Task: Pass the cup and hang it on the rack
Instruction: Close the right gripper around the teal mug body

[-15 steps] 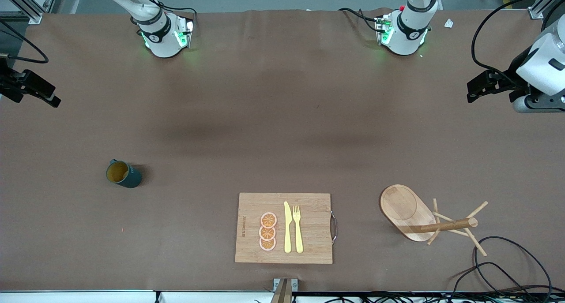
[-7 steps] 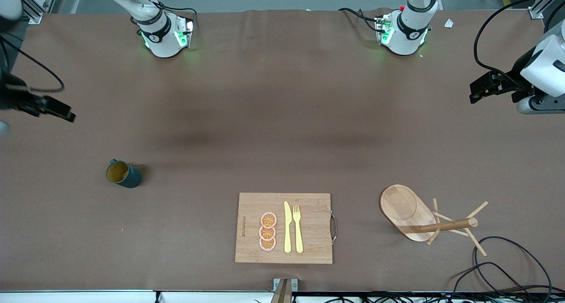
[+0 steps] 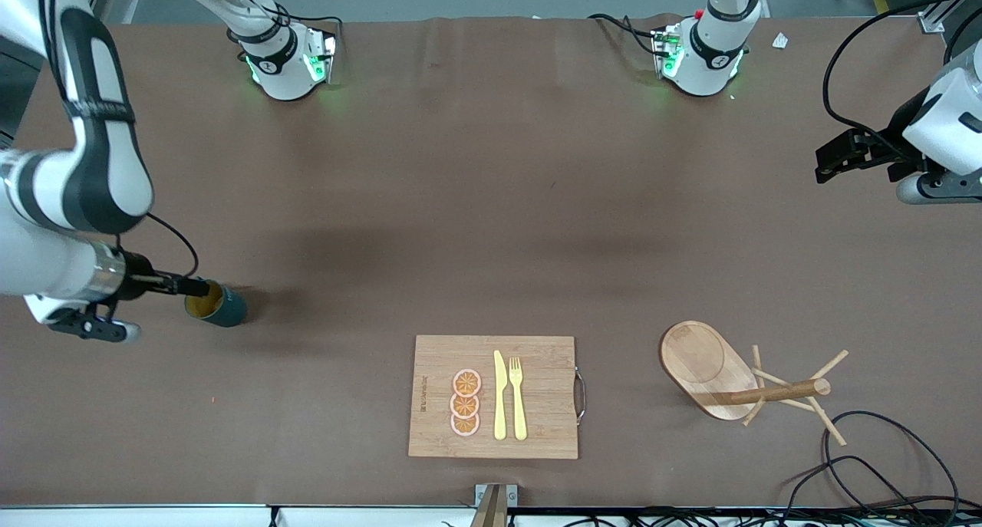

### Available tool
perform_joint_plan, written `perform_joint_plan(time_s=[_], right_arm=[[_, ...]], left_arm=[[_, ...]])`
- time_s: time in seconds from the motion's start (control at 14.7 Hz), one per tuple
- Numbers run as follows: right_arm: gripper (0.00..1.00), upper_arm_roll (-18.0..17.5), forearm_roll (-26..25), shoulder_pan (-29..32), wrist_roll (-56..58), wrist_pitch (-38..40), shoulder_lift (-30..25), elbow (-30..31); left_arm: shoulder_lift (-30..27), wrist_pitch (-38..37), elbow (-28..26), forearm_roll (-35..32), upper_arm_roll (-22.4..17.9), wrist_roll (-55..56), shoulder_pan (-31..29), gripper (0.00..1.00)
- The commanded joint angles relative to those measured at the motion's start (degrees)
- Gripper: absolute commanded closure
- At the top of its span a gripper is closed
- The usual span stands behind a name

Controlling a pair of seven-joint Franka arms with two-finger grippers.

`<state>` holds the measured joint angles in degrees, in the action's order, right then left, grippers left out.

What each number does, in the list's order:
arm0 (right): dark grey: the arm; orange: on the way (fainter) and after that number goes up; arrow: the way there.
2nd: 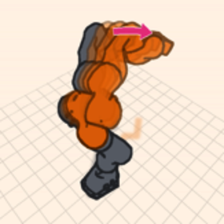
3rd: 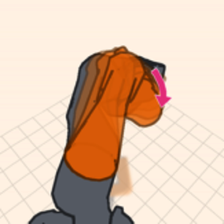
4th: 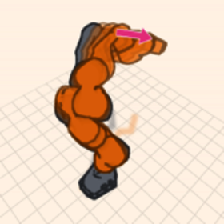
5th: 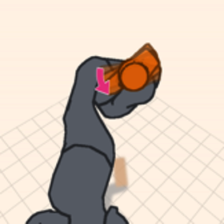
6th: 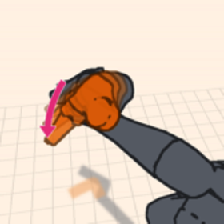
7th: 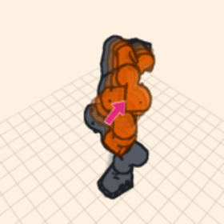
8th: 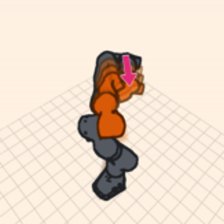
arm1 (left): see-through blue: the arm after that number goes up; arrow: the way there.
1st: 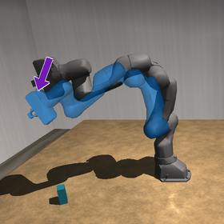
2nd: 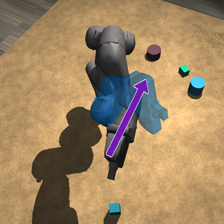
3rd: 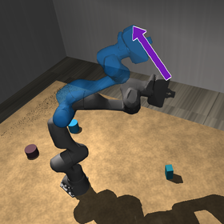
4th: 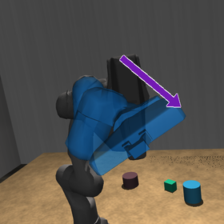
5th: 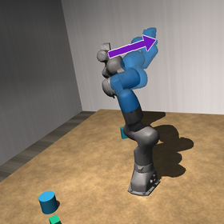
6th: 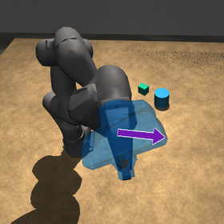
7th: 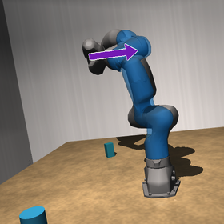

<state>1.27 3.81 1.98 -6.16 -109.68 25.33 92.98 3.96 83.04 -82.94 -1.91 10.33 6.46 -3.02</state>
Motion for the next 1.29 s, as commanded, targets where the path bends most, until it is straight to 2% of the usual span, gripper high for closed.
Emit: perform_joint_plan(time_s=[0.0,0.2,0.27,0.41,0.48,0.61,0.68,0.88,1.02,1.22], right_arm=[[0.0,-0.3,0.2,0.1,0.6,-2.8,3.1,-0.5],[0.01,-0.3,0.2,0.1,0.6,-5.5,7.9,-0.2],[0.08,-0.3,0.2,0.1,0.6,-6.0,8.9,-0.1],[0.27,-0.3,0.2,0.1,1.2,-6.1,10.3,0.3],[0.42,-0.3,0.2,0.2,2.6,-6.1,10.4,0.3],[0.82,-0.3,0.2,0.5,5.4,-6.1,10.4,0.1],[0.93,-0.2,-0.1,0.4,5.7,-6.1,10.4,-0.1],[0.99,-0.3,-1.3,0.4,6.1,-6.0,10.4,-1.1],[1.0,-0.6,-1.1,-0.2,5.6,-5.4,9.7,-2.6],[1.0,-0.6,-0.4,-6.3,3.5,0.6,7.6,-5.7]], left_arm=[[0.4,-0.9,1.3,1.2,-0.1,-1.2,-0.2,0.0],[0.4,-0.8,1.3,1.2,-0.1,-1.2,-0.2,0.0],[0.4,-0.7,1.3,1.2,-0.1,-1.2,-0.2,0.0],[0.4,-0.7,1.3,1.2,-0.1,-1.2,-0.2,0.0],[0.4,-0.7,1.3,1.2,-0.1,-1.2,-0.2,0.0],[0.4,-0.7,1.3,1.2,-0.1,-1.2,-0.2,0.0],[0.4,-0.8,1.2,1.2,-0.1,-1.2,-0.2,0.0],[0.4,-0.8,1.2,1.2,-0.2,-1.2,-0.3,0.0],[0.4,-0.8,1.1,1.2,-0.2,-1.2,-0.3,0.0],[0.4,-0.8,1.1,1.2,-0.2,-1.2,-0.3,0.0]])
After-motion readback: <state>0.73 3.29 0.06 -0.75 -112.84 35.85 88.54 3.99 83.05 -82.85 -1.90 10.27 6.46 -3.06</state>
